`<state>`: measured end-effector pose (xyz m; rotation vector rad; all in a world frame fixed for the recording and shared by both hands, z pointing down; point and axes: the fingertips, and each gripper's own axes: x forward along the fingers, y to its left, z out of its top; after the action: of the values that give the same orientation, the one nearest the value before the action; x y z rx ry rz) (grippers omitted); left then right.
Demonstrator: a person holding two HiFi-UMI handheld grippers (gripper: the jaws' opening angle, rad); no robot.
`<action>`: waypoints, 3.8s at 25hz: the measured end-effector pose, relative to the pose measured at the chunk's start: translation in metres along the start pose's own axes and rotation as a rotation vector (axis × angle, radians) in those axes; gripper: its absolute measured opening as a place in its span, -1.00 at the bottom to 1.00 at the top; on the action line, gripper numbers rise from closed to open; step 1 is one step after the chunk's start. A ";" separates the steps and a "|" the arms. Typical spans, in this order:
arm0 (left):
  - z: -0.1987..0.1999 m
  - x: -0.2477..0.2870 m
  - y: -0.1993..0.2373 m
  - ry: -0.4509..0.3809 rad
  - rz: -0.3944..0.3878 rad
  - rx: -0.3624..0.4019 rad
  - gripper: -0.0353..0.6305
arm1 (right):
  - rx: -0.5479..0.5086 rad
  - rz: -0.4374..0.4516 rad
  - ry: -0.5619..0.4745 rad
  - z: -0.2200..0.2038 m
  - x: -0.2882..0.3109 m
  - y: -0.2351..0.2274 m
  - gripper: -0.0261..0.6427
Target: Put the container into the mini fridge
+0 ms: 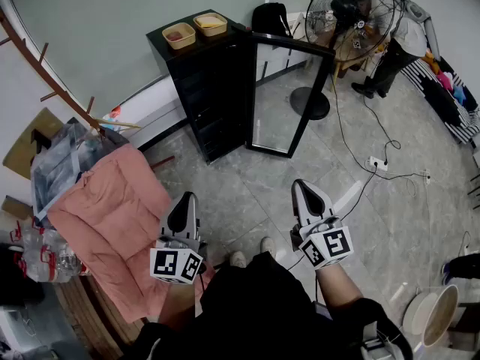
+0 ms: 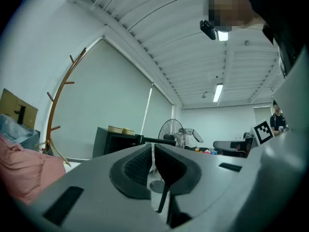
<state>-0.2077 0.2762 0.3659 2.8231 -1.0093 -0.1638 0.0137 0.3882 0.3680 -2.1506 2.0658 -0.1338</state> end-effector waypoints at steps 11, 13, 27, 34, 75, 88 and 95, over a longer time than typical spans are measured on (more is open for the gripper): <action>0.010 0.013 -0.008 -0.021 0.011 0.003 -0.79 | 0.003 0.025 -0.004 0.010 0.008 -0.011 -0.83; 0.008 0.015 -0.009 -0.016 0.015 0.003 -0.79 | 0.005 0.032 -0.003 0.010 0.009 -0.013 -0.83; 0.001 0.054 -0.023 -0.011 0.079 -0.025 0.06 | 0.061 0.073 -0.066 0.022 0.031 -0.048 -0.11; -0.003 0.085 -0.037 -0.002 0.075 -0.008 0.06 | 0.081 0.126 -0.049 0.020 0.044 -0.070 -0.10; -0.006 0.223 0.082 -0.011 0.068 -0.108 0.09 | 0.001 0.195 0.012 0.013 0.237 -0.095 -0.10; 0.010 0.253 0.162 -0.032 0.067 -0.075 0.09 | 0.008 0.213 0.011 0.009 0.335 -0.069 -0.11; 0.002 0.285 0.163 0.023 -0.030 -0.069 0.09 | 0.029 0.235 0.034 -0.001 0.358 -0.072 -0.12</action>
<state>-0.0902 -0.0300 0.3756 2.7720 -0.9384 -0.1658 0.0997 0.0332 0.3657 -1.8832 2.3005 -0.1718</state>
